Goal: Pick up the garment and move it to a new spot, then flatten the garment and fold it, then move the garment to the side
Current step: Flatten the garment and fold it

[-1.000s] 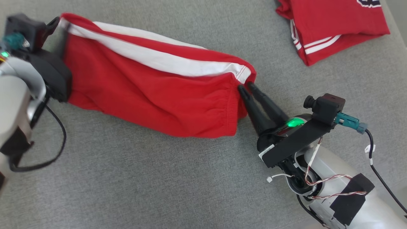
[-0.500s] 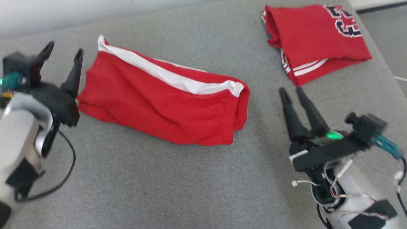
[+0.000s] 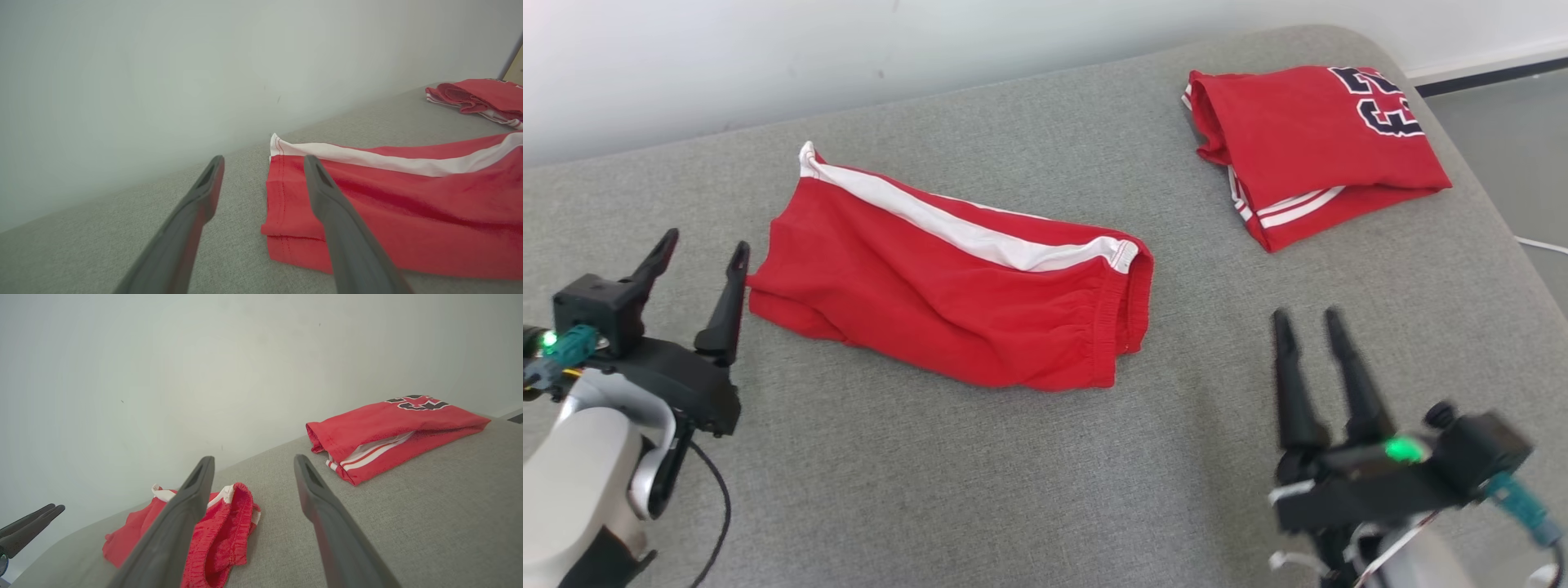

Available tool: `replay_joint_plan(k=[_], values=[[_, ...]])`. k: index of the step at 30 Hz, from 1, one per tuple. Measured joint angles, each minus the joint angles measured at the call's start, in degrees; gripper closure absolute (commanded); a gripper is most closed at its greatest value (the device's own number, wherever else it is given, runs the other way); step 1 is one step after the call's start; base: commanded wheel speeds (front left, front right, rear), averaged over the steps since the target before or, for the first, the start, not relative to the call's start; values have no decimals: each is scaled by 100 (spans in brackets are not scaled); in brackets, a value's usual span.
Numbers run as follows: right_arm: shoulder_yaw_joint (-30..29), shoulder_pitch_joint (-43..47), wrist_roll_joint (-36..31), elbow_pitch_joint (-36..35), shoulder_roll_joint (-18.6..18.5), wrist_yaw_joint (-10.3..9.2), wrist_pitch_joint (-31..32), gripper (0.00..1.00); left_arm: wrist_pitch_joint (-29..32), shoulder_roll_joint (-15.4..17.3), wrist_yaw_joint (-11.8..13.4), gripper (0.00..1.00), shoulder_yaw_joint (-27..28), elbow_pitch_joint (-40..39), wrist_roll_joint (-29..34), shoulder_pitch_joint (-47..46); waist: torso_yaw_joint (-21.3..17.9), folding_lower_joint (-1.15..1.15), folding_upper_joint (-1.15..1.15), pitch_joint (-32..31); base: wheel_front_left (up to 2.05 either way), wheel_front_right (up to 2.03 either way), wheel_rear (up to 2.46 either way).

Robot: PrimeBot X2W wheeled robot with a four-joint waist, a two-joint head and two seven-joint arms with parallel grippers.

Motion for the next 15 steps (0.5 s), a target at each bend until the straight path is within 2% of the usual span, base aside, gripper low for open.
replay_joint_plan(k=[5, 8, 15], values=[[45, 281, -493, -31, 269, 0, 1, 0, 58, 66, -238, 0, 15, 303, -60, -14, -84, 1, 0, -13, 0, 0, 0], [148, 360, -616, -8, 399, 0, 0, 0, 532, 90, -411, 0, -222, 409, -322, -62, -154, 1, 0, -11, 0, 0, 0], [352, 338, -676, 90, 512, 1, 1, 0, 1138, 328, -443, 0, -690, 387, -902, -221, -322, 1, 1, 102, 0, 0, 0]])
